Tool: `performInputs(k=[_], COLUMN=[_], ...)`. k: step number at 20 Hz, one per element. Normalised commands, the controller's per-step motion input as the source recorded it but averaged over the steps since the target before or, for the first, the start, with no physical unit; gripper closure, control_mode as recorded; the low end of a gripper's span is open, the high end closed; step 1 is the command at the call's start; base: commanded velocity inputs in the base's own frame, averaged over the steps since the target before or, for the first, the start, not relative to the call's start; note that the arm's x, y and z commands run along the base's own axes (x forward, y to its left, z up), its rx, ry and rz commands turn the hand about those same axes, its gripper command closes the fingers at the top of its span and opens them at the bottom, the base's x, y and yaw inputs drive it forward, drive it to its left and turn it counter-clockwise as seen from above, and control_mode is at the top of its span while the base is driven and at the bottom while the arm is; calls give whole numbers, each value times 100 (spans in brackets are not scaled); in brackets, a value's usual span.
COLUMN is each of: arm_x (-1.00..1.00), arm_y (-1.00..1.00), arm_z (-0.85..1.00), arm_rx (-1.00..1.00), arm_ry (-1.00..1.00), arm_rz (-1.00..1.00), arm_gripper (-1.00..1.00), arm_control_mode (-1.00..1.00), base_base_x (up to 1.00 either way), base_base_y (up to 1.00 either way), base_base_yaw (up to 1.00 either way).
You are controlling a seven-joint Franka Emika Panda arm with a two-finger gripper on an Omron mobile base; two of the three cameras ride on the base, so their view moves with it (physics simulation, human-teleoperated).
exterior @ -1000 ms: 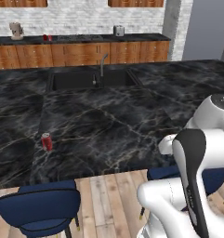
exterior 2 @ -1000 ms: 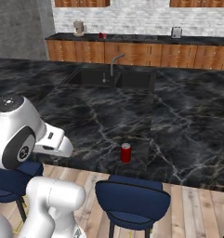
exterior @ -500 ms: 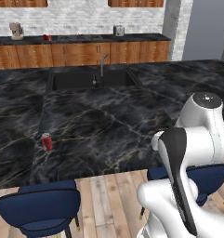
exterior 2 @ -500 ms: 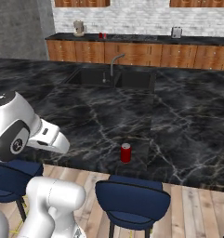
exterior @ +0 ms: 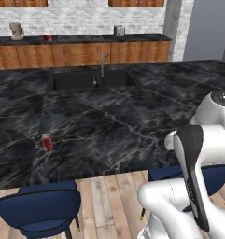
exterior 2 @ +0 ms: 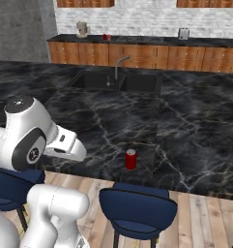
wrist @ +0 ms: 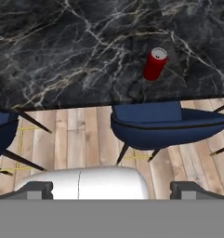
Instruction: Four empty soda cans are scattered around the kitchen. Gather all the cans and cluster them next to the stove for recycling.
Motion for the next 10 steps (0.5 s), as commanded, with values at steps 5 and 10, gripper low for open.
performInputs(k=[5,10], arm_x=[1,1], arm_y=[-33,-32], arm_z=[0,0], arm_rx=[0,0], arm_ry=[-3,-4], arm_rz=[0,0], arm_gripper=[-100,-100], arm_control_mode=[-100,-100], base_base_x=[0,0], base_base_y=[0,0], base_base_yaw=[0,0])
